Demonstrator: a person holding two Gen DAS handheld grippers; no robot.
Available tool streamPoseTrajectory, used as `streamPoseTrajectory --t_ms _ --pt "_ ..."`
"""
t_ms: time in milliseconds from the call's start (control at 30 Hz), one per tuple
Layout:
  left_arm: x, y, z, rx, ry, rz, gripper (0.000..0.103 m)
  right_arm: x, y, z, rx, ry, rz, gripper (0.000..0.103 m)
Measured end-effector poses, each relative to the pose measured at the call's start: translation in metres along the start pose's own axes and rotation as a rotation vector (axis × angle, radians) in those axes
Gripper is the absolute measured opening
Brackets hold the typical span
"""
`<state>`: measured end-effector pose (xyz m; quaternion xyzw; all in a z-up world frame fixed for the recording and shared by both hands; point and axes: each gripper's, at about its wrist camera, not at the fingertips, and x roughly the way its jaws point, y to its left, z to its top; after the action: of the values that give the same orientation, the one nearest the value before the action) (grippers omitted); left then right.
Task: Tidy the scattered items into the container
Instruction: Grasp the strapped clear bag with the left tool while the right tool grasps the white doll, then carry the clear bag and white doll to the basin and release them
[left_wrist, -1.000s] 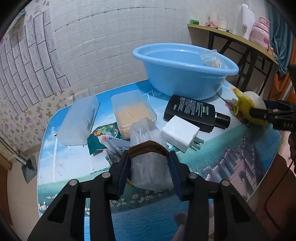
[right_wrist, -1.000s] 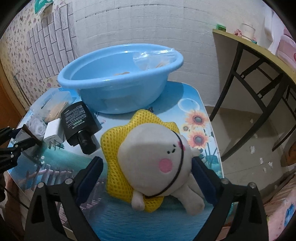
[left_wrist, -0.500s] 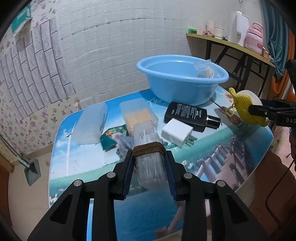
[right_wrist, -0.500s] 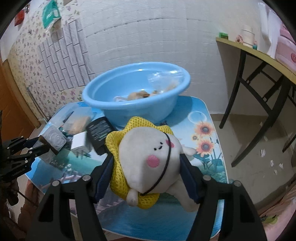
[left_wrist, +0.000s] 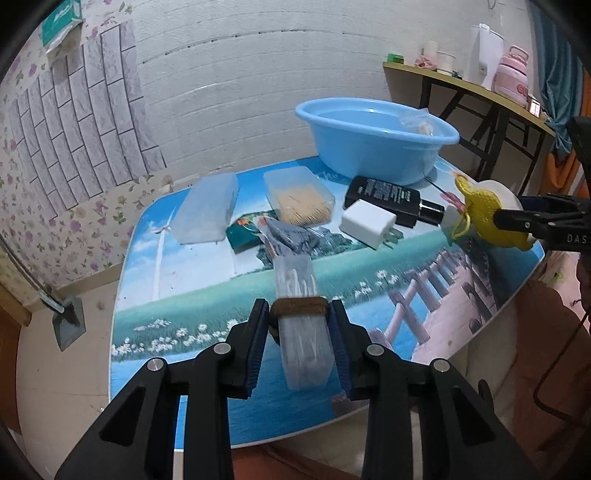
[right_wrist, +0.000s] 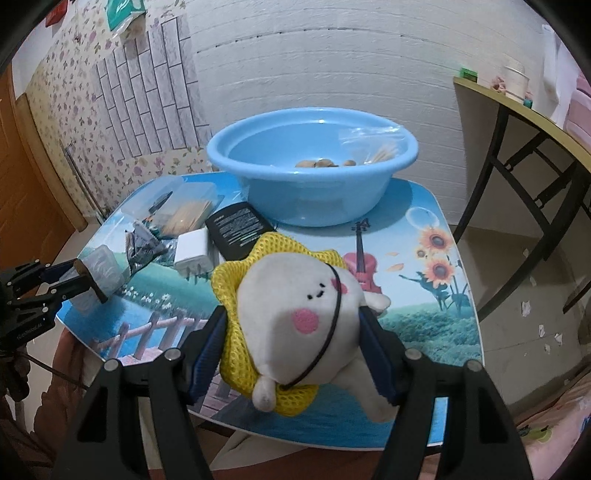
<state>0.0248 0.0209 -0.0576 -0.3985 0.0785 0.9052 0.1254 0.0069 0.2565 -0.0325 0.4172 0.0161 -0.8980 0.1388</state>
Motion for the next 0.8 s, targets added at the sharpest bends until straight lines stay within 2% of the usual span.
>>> streamPoseTrajectory --t_ms 633,800 --pt "0.009 0.002 0.003 -0.018 -0.011 -0.005 0.035 0.014 0.011 -0.007 -0.015 0.053 -0.005 0.076" --pt "0.014 0.002 0.003 -0.02 -0.005 -0.002 0.044 0.014 0.013 -0.007 -0.031 0.054 -0.012 0.076"
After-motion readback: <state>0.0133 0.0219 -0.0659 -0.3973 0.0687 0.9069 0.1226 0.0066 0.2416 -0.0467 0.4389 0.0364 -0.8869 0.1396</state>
